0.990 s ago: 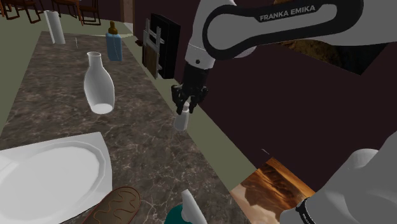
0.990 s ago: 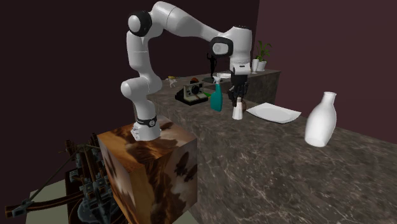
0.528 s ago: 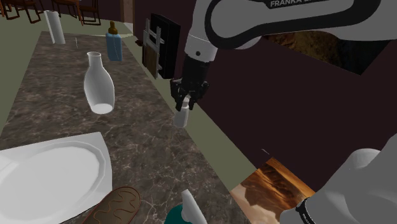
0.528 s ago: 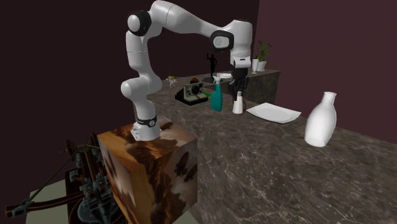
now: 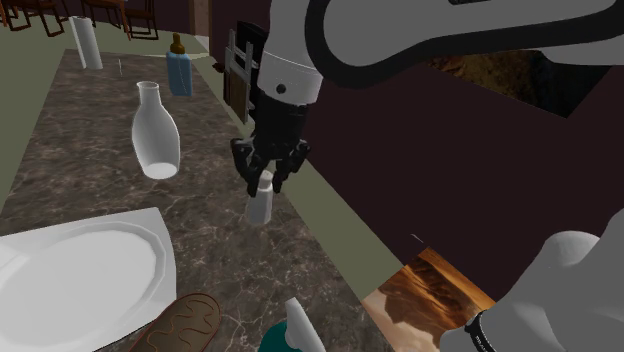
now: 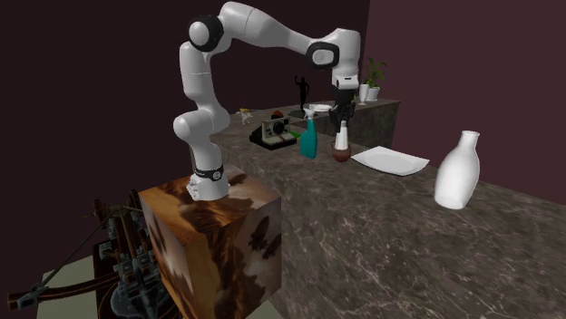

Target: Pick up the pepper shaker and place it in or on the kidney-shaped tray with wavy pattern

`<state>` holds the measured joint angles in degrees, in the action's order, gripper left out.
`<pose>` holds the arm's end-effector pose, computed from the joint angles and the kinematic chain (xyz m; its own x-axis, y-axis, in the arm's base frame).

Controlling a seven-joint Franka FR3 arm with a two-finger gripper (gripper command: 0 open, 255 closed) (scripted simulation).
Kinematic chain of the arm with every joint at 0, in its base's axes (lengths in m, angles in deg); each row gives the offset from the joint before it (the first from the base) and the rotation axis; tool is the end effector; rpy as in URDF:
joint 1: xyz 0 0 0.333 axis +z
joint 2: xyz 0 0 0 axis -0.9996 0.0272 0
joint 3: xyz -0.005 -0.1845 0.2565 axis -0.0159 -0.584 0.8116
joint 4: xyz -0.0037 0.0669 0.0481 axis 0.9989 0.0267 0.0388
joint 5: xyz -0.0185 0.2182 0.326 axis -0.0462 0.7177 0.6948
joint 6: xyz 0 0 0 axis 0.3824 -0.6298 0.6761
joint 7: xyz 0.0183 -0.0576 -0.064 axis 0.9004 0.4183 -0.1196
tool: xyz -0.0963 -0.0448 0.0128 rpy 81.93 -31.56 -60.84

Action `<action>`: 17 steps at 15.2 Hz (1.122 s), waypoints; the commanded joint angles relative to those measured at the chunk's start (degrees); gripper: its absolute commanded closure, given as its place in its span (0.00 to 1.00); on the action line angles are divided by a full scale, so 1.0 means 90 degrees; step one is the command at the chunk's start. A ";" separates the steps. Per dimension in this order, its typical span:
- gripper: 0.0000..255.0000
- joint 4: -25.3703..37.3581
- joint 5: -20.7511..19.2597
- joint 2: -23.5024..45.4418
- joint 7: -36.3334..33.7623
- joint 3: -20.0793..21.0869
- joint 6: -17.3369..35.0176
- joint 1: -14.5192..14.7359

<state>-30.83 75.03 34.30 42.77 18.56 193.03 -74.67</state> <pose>0.4421 0.3357 0.4861 0.9977 -0.0500 -0.0457 -0.0550 -0.9916 -0.1170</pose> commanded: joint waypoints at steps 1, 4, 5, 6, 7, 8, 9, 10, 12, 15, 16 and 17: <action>1.00 0.0070 -0.0024 0.0029 -0.0320 0.0153 -0.0003 0.0144; 1.00 0.0278 -0.0117 0.0181 -0.0824 0.0394 -0.0015 0.0369; 1.00 0.0362 -0.0158 0.0246 -0.0996 0.0471 -0.0022 0.0448; 1.00 0.0454 -0.0205 0.0318 -0.1170 0.0548 -0.0031 0.0528; 1.00 0.0553 -0.0258 0.0397 -0.1346 0.0622 -0.0042 0.0610; 1.00 0.0660 -0.0316 0.0484 -0.1524 0.0695 -0.0055 0.0696; 1.00 0.0776 -0.0381 0.0578 -0.1703 0.0766 -0.0072 0.0784; 1.00 0.0899 -0.0452 0.0679 -0.1884 0.0833 -0.0091 0.0875; 1.00 0.1172 -0.0611 0.0905 -0.2249 0.0962 -0.0141 0.1069; 1.00 0.1649 -0.0892 0.1297 -0.2799 0.1128 -0.0247 0.1395; 1.00 0.1828 -0.0996 0.1442 -0.2981 0.1174 -0.0293 0.1516; 1.00 0.2159 -0.1184 0.1707 -0.3290 0.1246 -0.0385 0.1734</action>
<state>-14.11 65.70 47.96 15.80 29.12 190.74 -60.67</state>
